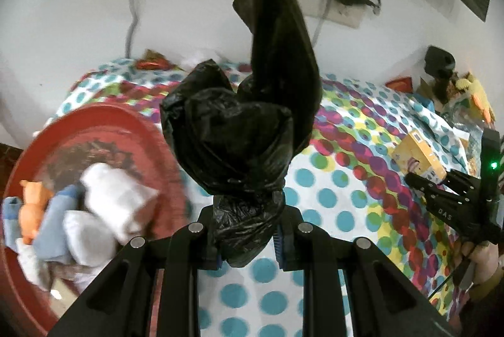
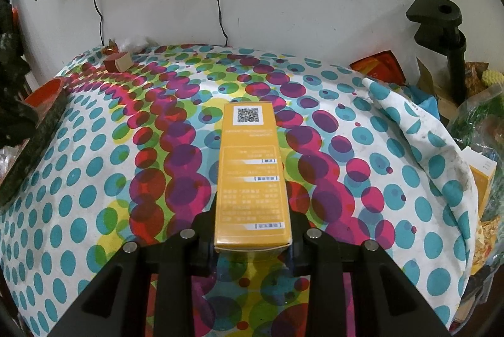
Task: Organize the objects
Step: 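Carry the black plastic bag onto the red tray and release with left gripper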
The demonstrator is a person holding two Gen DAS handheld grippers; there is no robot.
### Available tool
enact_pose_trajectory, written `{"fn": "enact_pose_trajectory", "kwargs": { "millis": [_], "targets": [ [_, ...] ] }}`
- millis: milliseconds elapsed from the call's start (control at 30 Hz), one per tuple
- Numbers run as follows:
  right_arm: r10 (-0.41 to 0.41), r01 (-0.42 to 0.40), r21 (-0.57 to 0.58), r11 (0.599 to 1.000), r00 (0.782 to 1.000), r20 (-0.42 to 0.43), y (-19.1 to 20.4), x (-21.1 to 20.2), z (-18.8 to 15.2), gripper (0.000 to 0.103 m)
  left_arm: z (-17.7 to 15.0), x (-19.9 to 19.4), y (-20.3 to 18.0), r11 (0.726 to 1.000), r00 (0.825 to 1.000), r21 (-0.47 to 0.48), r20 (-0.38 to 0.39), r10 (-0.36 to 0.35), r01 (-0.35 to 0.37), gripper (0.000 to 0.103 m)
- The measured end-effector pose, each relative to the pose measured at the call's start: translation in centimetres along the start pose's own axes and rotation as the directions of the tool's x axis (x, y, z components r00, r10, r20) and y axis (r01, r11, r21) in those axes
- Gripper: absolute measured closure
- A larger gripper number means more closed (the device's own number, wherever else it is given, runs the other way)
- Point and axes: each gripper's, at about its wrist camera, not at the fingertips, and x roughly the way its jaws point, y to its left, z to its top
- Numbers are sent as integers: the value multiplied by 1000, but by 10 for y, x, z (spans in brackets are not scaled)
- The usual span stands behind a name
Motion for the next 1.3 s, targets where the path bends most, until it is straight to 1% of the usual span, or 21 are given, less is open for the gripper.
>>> {"fn": "enact_pose_trajectory", "kwargs": {
  "millis": [167, 333, 467, 600, 633, 767, 867, 1067, 1300],
  "targets": [
    [-7, 7, -6, 1000, 1000, -1, 1, 0, 0, 71, 1, -17, 36, 998, 999, -48, 17, 42, -41, 82],
    [-2, 2, -2, 1000, 1000, 0, 0, 0, 0, 71, 1, -30, 74, 990, 995, -101, 31, 97, -94, 82],
    [-11, 11, -8, 1000, 1000, -1, 2, 0, 0, 71, -1, -34, 108, 978, 987, -137, 26, 160, -155, 82],
    [-13, 13, -9, 1000, 1000, -1, 2, 0, 0, 71, -4, -34, 141, 966, 983, -190, 19, 184, -177, 82],
    [-12, 12, -9, 1000, 1000, -1, 2, 0, 0, 71, -4, -33, 149, 960, 980, -201, 14, 199, -192, 82],
    [-12, 12, -8, 1000, 1000, -1, 2, 0, 0, 71, -4, -31, 174, 945, 969, -225, 0, 246, -239, 82],
    [-12, 12, -8, 1000, 1000, -1, 2, 0, 0, 71, -5, -28, 190, 935, 966, -249, -13, 258, -253, 82],
    [-13, 13, -9, 1000, 1000, -1, 2, 0, 0, 71, -8, -12, 202, 925, 954, -237, -50, 295, -298, 82],
    [-13, 13, -9, 1000, 1000, -2, 2, 0, 1, 71, -11, -1, 199, 922, 946, -216, -65, 316, -323, 79]
  ]
}}
